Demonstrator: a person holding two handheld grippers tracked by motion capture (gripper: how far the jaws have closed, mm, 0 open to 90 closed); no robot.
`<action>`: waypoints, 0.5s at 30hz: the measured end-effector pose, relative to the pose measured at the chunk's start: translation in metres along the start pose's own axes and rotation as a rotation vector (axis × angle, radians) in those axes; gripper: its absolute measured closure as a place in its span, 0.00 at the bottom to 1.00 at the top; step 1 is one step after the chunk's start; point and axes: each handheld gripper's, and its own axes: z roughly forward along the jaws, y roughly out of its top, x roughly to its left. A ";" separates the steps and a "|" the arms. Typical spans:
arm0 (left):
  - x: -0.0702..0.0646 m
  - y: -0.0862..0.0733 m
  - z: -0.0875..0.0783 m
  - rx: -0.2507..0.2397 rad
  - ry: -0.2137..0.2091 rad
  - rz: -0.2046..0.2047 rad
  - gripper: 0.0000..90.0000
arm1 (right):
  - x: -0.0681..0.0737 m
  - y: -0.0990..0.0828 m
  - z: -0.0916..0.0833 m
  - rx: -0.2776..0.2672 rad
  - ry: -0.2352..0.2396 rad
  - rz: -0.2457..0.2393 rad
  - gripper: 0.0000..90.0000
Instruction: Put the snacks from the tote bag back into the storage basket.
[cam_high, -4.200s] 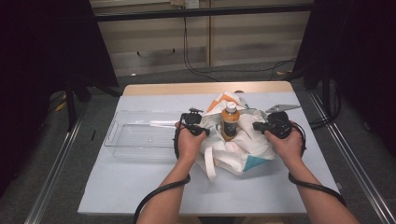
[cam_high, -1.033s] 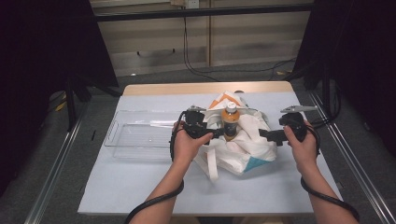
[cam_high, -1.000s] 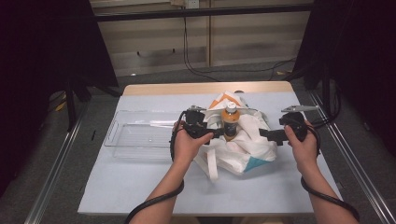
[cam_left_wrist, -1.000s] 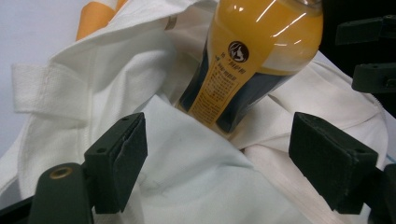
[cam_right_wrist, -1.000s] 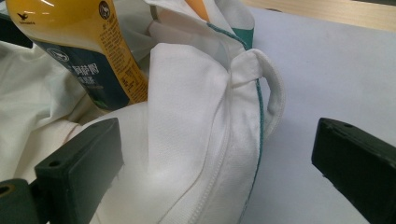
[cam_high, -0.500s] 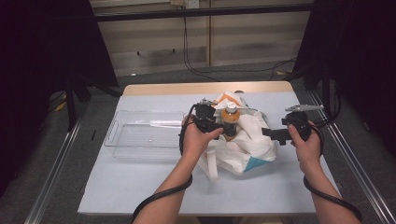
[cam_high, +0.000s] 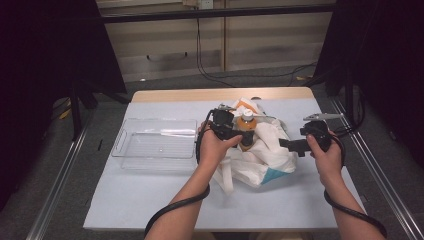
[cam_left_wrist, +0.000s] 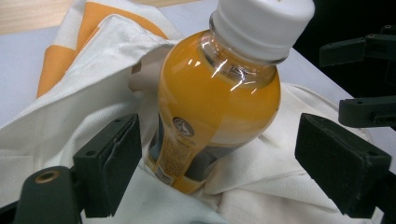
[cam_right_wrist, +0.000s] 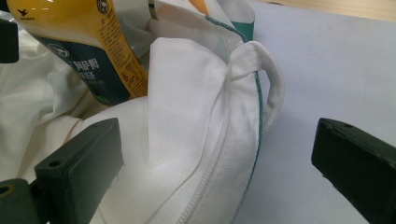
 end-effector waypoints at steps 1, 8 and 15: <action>0.000 0.000 0.001 -0.001 0.002 -0.002 0.17 | 0.000 0.000 0.000 -0.002 0.001 0.003 0.02; -0.001 0.002 0.004 -0.006 -0.002 -0.003 0.17 | 0.000 0.000 0.000 -0.004 0.004 0.002 0.02; 0.000 0.006 0.008 -0.003 0.014 0.005 0.15 | -0.002 0.000 -0.001 -0.007 0.003 0.007 0.02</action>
